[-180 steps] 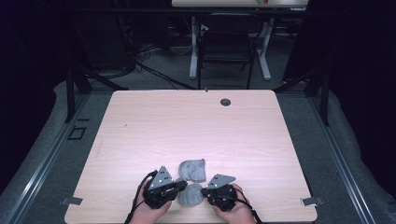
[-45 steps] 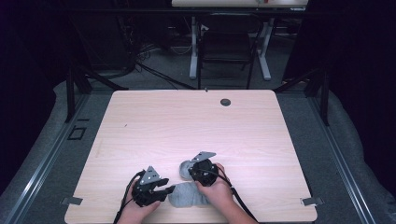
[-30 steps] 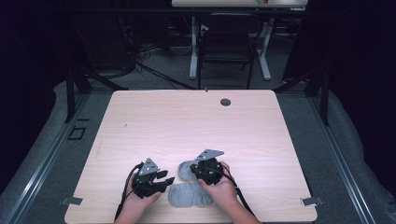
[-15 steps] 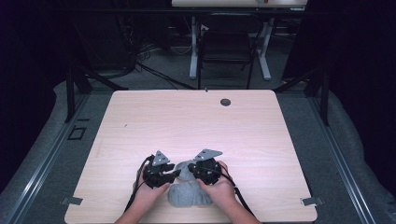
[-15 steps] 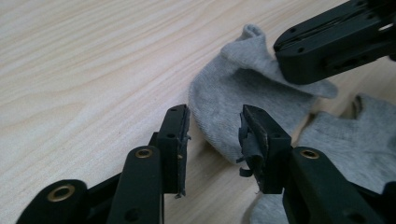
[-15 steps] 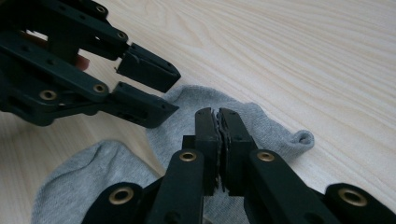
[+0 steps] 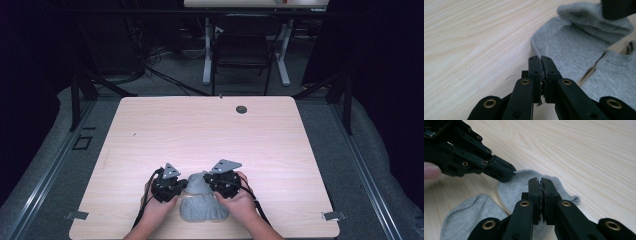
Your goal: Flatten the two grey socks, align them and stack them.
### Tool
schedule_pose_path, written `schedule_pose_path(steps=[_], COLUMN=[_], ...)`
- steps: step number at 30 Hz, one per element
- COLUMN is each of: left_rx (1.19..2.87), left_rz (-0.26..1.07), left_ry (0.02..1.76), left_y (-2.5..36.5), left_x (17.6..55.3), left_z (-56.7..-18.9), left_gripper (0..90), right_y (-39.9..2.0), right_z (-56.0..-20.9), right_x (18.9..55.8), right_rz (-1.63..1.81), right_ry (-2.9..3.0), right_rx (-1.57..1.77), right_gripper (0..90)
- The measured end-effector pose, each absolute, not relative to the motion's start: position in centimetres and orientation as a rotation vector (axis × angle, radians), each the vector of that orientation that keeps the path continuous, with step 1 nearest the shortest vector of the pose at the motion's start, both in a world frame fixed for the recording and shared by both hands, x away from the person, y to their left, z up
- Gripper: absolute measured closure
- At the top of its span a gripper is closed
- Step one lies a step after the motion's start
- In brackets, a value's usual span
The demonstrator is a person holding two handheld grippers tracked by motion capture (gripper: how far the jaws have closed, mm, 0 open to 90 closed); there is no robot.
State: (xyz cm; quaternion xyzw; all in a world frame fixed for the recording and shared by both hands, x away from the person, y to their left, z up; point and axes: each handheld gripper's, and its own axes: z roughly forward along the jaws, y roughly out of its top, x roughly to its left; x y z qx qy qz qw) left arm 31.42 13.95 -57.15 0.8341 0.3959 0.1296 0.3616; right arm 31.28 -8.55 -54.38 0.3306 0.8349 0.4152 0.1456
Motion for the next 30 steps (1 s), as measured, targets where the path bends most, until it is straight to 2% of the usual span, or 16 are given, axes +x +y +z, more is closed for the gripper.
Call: schedule_pose_path(steps=[8,15,16,17,18,23,27,30], left_rx=[2.121,2.123,2.123,2.123,2.116,2.109,2.083,2.083], left_rz=[0.35,0.347,0.346,0.346,0.341,0.333,0.313,0.313], left_ry=[1.043,1.039,1.035,1.035,1.038,1.03,1.044,1.043], left_y=[14.2,14.1,14.2,14.2,14.2,14.3,14.4,14.3], left_x=[31.2,31.1,31.1,31.1,31.0,31.1,31.3,31.6], left_z=[-57.2,-57.2,-57.2,-57.2,-57.1,-57.0,-56.9,-56.9], left_gripper=[87.8,87.7,87.7,87.6,87.4,84.4,75.0,74.9], right_y=[-11.4,-13.2,-13.5,-13.5,-13.8,-14.2,-13.5,-12.8], right_z=[-54.3,-55.8,-56.3,-56.3,-56.4,-55.4,-54.7,-55.1], right_x=[31.5,31.5,31.4,31.4,31.3,31.2,31.5,32.4], right_rz=[1.158,1.128,1.106,1.106,1.115,1.184,1.185,1.139], right_ry=[2.361,2.35,2.363,2.363,2.348,2.301,2.303,2.327], right_rx=[1.011,1.17,1.214,1.214,1.229,1.245,1.188,1.189], right_gripper=[86.6,84.9,80.6,80.6,74.3,74.2,70.6,67.7])
